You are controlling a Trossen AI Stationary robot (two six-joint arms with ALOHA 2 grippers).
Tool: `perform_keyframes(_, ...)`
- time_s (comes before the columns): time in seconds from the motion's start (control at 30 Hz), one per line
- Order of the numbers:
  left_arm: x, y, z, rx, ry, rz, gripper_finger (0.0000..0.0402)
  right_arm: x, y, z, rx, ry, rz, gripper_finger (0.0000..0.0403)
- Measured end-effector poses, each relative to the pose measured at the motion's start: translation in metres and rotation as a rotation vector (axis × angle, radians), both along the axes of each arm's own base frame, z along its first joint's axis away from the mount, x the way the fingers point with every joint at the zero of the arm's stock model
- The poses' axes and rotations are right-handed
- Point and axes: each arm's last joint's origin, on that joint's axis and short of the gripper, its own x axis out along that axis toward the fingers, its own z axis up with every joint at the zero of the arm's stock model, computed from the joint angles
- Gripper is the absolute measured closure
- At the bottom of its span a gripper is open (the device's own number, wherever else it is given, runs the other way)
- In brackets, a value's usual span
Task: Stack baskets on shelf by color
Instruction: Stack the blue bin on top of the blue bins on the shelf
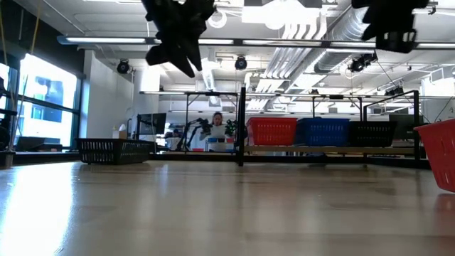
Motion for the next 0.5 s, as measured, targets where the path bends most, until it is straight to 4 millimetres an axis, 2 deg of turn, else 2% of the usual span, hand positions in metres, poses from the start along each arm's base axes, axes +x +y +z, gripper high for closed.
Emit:
perform_keyframes(0.2, -0.002, -0.002, -0.002, 0.003, 0.034, -0.029, 0.0282, 0.010, 0.034, -0.005, 0.124, 0.114, 0.064, 0.0320)
perform_keyframes(0.5, -0.002, -0.004, -0.002, 0.018, 0.046, -0.064, 0.0282, 0.027, 0.077, -0.004, 0.106, 0.259, 0.144, 0.0320)
